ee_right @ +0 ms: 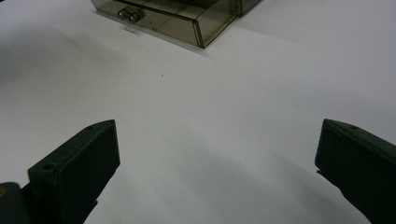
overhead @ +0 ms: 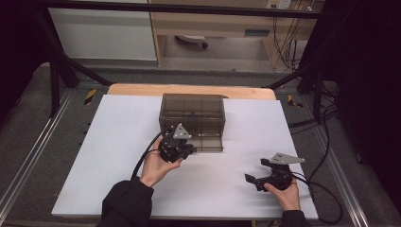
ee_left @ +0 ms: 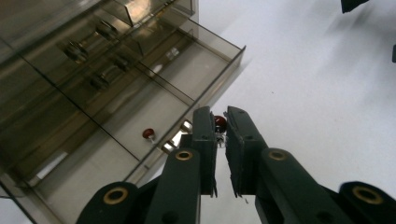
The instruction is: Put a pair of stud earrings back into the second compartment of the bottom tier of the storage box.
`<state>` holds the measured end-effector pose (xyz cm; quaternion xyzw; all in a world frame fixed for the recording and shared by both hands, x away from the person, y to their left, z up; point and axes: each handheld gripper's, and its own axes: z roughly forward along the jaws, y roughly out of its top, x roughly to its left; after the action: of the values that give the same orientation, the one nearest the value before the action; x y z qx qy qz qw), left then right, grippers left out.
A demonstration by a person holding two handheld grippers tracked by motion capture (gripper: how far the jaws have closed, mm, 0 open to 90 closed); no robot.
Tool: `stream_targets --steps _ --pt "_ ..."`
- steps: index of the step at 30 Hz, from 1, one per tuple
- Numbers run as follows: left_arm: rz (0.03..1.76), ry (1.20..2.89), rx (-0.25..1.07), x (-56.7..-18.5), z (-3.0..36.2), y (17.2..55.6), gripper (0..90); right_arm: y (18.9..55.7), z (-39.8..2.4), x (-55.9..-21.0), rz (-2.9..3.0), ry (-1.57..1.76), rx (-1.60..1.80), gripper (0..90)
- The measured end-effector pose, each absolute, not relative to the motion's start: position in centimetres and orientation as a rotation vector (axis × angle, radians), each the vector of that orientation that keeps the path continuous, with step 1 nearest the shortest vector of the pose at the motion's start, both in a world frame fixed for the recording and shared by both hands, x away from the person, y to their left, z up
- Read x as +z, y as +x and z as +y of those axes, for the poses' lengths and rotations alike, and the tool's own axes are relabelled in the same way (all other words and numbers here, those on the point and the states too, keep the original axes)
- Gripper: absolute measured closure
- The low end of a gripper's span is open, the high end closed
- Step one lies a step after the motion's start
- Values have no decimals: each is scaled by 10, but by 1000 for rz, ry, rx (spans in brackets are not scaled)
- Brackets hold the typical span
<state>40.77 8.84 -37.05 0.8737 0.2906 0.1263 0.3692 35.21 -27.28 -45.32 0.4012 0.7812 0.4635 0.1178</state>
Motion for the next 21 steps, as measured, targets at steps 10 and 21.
stream_targets --steps 10,21 --pt "761 2251 339 -361 85 423 819 352 -273 -453 2288 1172 1354 6" --pt "817 2242 356 -372 82 444 819 352 -273 -453 2290 1171 1355 6"
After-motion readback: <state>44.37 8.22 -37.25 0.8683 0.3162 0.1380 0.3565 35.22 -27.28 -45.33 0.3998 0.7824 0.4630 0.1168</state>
